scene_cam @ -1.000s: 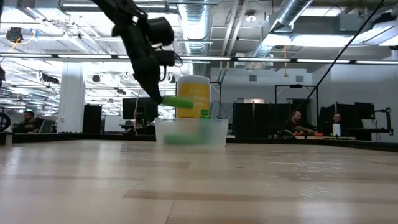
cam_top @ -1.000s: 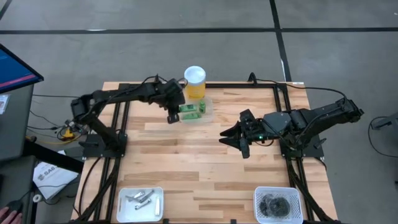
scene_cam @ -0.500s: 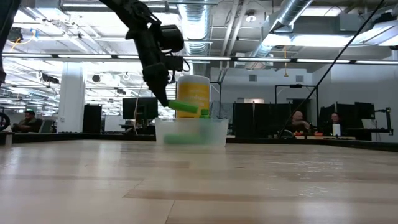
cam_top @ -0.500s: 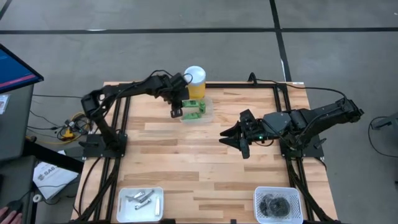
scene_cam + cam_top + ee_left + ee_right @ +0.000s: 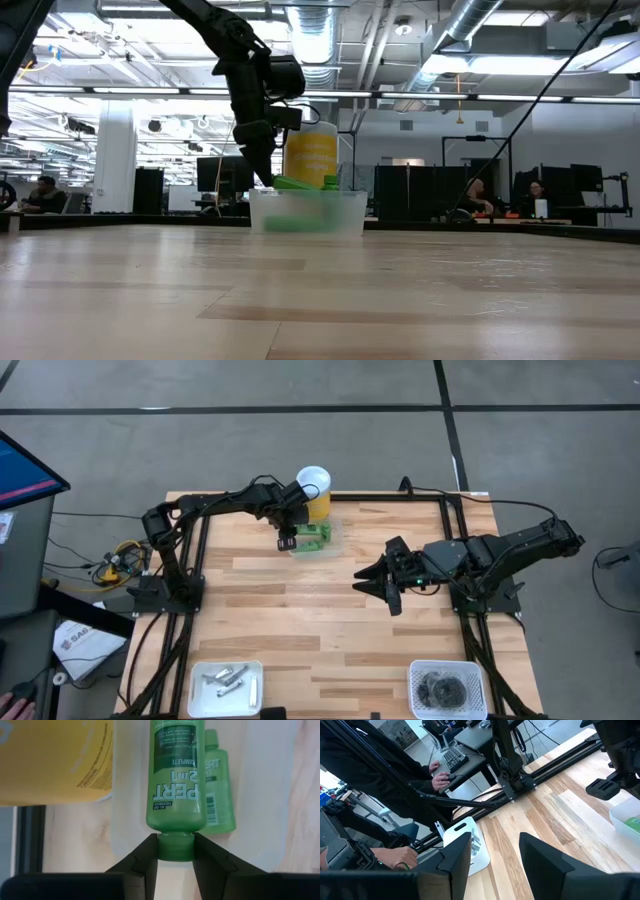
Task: Pick & Place Travel size toiletries
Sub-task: Put the green shampoo into the transparent bin, then return to Home Position
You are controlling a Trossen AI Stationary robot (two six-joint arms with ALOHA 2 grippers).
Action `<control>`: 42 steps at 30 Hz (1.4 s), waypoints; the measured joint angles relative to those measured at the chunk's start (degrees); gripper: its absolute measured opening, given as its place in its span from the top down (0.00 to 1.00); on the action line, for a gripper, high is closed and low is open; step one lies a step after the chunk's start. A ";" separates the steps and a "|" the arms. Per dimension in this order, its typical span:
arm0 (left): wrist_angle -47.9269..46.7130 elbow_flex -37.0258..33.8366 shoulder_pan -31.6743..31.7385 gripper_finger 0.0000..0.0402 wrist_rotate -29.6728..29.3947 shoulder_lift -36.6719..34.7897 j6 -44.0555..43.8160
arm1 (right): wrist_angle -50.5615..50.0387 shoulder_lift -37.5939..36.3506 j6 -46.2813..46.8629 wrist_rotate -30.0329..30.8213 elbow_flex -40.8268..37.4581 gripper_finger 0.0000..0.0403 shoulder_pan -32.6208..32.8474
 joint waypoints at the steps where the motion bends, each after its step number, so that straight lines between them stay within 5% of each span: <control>1: -0.13 0.00 0.00 0.77 -0.59 0.02 0.02 | 0.00 0.00 -0.05 0.00 0.00 0.60 0.00; 42: 3.96 -0.02 -0.39 0.73 -1.70 4.23 -3.01 | -2.38 0.00 -1.54 0.00 0.00 0.60 -0.07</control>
